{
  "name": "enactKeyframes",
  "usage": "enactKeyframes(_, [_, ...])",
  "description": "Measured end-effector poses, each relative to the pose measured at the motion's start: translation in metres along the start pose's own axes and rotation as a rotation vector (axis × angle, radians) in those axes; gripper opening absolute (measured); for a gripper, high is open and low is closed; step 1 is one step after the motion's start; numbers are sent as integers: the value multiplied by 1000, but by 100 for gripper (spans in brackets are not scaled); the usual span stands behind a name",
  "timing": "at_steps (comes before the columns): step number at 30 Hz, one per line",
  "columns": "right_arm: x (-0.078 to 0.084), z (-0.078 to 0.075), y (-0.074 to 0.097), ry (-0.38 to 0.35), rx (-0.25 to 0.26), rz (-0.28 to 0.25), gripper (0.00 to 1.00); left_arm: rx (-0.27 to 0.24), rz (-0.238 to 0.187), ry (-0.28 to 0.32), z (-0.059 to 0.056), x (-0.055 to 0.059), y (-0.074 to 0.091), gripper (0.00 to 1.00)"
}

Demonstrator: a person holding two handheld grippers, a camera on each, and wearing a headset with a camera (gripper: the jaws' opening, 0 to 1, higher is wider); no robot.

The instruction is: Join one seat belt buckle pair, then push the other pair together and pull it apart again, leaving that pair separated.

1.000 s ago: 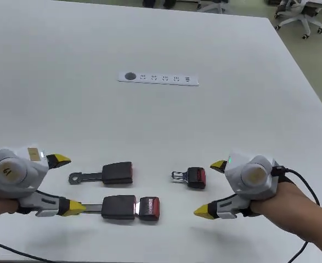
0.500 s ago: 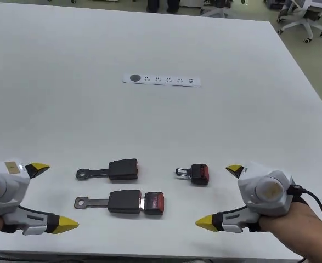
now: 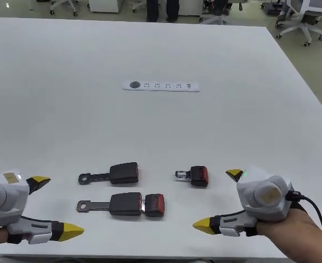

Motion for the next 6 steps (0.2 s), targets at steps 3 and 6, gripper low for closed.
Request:
enactKeyframes(3, [-1, 4, 4, -13, 10, -9, 99, -25, -12, -7, 4, -3, 2, 100])
enactKeyframes(6, [-6, 10, 10, -18, 26, -30, 99, -47, -32, 3, 6, -5, 6, 100])
Point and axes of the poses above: the centre of the closed fingertips' face, and the gripper's own axes: y roughly backward along the fingers, z roughly to its left, x roughly out of its underside, the point moved 10 cm from there along y, roughly backward along the fingers, and after that the axes turned 8 degrees about -y, right-handed, at the moved point
